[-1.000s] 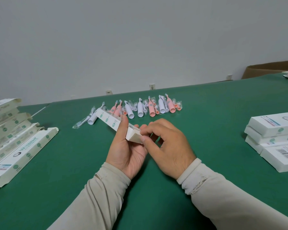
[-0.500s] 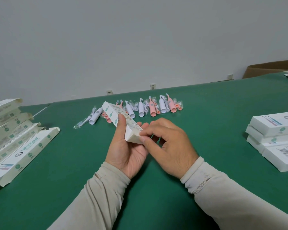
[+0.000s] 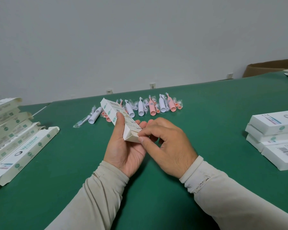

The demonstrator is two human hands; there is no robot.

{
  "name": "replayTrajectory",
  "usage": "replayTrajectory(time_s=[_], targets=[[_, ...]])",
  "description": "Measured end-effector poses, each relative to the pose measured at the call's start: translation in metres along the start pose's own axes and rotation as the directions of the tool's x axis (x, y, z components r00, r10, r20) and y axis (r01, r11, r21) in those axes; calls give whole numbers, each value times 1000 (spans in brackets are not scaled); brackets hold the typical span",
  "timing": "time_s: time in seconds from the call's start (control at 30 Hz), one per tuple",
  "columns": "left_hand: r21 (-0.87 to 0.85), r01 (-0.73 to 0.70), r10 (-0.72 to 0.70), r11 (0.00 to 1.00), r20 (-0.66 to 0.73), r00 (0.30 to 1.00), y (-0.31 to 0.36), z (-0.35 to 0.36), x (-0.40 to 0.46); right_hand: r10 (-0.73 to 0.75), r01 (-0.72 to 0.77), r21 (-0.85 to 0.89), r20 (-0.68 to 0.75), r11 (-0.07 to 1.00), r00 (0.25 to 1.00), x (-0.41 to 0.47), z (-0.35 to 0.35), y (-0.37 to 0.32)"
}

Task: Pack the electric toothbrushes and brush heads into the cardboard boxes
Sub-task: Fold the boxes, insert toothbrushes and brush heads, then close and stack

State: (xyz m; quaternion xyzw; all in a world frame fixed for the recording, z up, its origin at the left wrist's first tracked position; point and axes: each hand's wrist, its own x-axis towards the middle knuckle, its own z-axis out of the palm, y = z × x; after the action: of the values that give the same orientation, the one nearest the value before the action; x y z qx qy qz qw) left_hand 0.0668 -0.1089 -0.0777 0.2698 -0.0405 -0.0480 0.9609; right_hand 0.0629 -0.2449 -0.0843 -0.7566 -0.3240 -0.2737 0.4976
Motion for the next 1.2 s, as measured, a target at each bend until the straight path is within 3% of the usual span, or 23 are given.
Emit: replayTrajectory(time_s=[0.17, 0.27, 0.43, 0.53, 0.6, 0.63, 0.67, 0.7, 0.73, 0.77, 0.87, 0.97, 1.03, 1.13, 1.2], targets=[[74, 96, -102, 993, 91, 991, -2, 2, -5, 84, -95, -159, -71, 983, 994, 3, -2, 0], [106, 114, -121, 988, 65, 990, -1, 2, -6, 134, -142, -170, -57, 975, 989, 5, -5, 2], [183, 102, -96, 978, -42, 994, 1, 1, -4, 295, -274, 185, -94, 944, 951, 11, -9, 7], [328, 56, -2, 943, -164, 986, 2, -2, -1, 412, -362, 261, -173, 895, 895, 16, -14, 17], [618, 38, 116, 785, -206, 972, 2, -7, 2, 489, -417, 318, -197, 852, 850, 19, -16, 22], [815, 37, 210, 578, -192, 959, 4, -11, 3, 533, -446, 355, -199, 821, 822, 20, -17, 24], [960, 48, 313, 277, -138, 940, 7, -16, 4, 576, -477, 393, -188, 786, 795, 20, -18, 27], [999, 46, 376, -16, -37, 926, 10, -20, 4, 619, -509, 434, -160, 744, 769, 21, -20, 27], [977, 21, 375, -212, 62, 925, 13, -24, 4, 653, -537, 469, -117, 701, 749, 21, -21, 28], [949, -10, 334, -314, 121, 935, 15, -25, 3, 678, -563, 498, -72, 660, 732, 21, -22, 28], [870, -28, 229, -493, 160, 960, 16, -28, 3, 699, -586, 533, -16, 611, 715, 21, -25, 29], [864, -10, 213, -504, 136, 968, 17, -28, 1, 688, -552, 546, -64, 630, 723, 20, -28, 31], [845, -7, 263, -534, 175, 949, 16, -28, 1, 689, -552, 533, -85, 642, 719, 20, -29, 32], [724, 9, 342, -690, 315, 885, 14, -21, 0, 675, -578, 491, -28, 652, 737, 17, -24, 32], [669, -13, 333, -743, 387, 860, 16, -20, 1, 661, -589, 480, 26, 650, 750, 17, -21, 28]])
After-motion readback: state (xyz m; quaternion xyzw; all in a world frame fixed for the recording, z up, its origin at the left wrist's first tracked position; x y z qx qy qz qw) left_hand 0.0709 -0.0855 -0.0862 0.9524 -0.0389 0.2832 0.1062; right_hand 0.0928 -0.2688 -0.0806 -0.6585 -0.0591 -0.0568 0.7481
